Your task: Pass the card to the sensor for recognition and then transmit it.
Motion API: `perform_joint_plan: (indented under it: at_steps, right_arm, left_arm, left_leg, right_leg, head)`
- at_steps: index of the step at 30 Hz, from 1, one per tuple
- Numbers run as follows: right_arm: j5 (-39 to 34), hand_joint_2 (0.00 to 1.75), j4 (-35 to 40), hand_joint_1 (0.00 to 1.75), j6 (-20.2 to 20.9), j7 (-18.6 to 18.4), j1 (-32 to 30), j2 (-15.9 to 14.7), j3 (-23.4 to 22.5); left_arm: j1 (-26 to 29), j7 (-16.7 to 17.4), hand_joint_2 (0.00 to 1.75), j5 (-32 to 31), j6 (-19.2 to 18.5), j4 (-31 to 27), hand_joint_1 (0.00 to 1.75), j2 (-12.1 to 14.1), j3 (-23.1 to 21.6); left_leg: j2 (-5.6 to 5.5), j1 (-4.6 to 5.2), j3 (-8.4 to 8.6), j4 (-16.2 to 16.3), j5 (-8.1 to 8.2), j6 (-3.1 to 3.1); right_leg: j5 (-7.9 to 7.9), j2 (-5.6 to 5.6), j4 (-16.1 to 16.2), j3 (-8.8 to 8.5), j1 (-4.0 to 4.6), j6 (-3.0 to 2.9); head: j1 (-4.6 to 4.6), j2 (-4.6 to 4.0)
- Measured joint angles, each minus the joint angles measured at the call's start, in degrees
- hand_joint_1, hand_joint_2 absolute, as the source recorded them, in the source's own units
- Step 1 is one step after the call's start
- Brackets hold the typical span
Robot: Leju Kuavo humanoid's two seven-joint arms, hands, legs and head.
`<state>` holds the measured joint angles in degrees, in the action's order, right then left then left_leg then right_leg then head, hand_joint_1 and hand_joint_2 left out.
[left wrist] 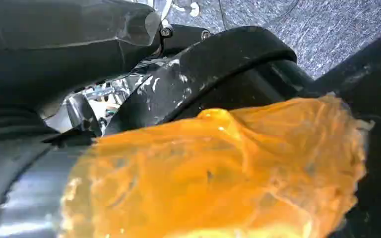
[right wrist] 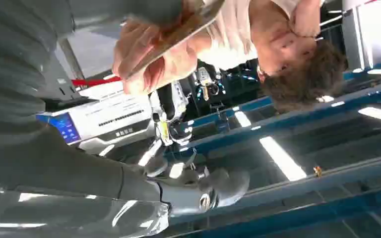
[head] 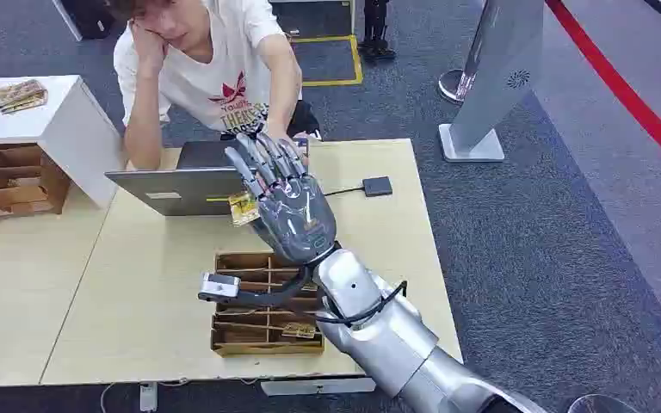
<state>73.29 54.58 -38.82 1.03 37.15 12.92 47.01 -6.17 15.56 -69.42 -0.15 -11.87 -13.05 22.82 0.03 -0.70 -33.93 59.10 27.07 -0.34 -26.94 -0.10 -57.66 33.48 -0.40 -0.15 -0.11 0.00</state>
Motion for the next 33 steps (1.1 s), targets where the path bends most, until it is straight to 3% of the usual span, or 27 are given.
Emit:
perform_joint_plan:
  at_steps: [2, 4, 21, 33]
  right_arm:
    - [0.09, 1.75, -1.12, 1.36, -0.09, 0.00, 0.44, 0.20, -0.02]
    - [0.09, 1.75, -1.89, 1.75, -0.17, 0.00, 0.68, 0.35, -0.07]
    - [-0.85, 1.75, -4.25, 1.75, -0.59, 0.39, 0.47, 0.46, -0.83]
    - [-6.38, 1.75, -4.46, 1.75, 0.59, 2.51, -1.62, 0.96, -3.10]
  left_arm:
    - [-0.02, 0.00, 0.00, -0.02, 0.00, 0.00, 0.00, 0.00, -0.35]
    - [-0.04, 0.02, 0.00, -0.04, 0.00, 0.00, 0.00, 0.00, -0.46]
    - [-0.07, 0.07, 0.00, -0.02, 0.04, 0.00, 0.00, 0.00, -1.66]
    - [-0.07, 0.09, 0.00, 0.35, 0.50, 0.00, 0.00, 0.00, -1.75]
  left_leg:
    - [0.00, 0.00, 0.00, 0.00, 0.00, 0.00]
    - [0.00, 0.00, 0.00, 0.00, 0.01, 0.00]
    - [0.00, 0.00, 0.00, 0.00, 0.01, 0.00]
    - [0.01, 0.00, 0.00, 0.00, 0.01, 0.00]
  right_leg:
    - [0.00, 0.00, 0.00, 0.00, 0.00, 0.00]
    - [0.00, 0.00, 0.00, 0.01, 0.00, 0.00]
    - [-0.01, 0.00, 0.01, 0.01, 0.00, 0.00]
    - [-0.01, 0.00, 0.01, 0.01, 0.00, 0.00]
  head:
    - [0.00, 0.00]
    - [-0.02, 0.00]
    - [0.00, 0.00]
    - [0.00, 0.00]
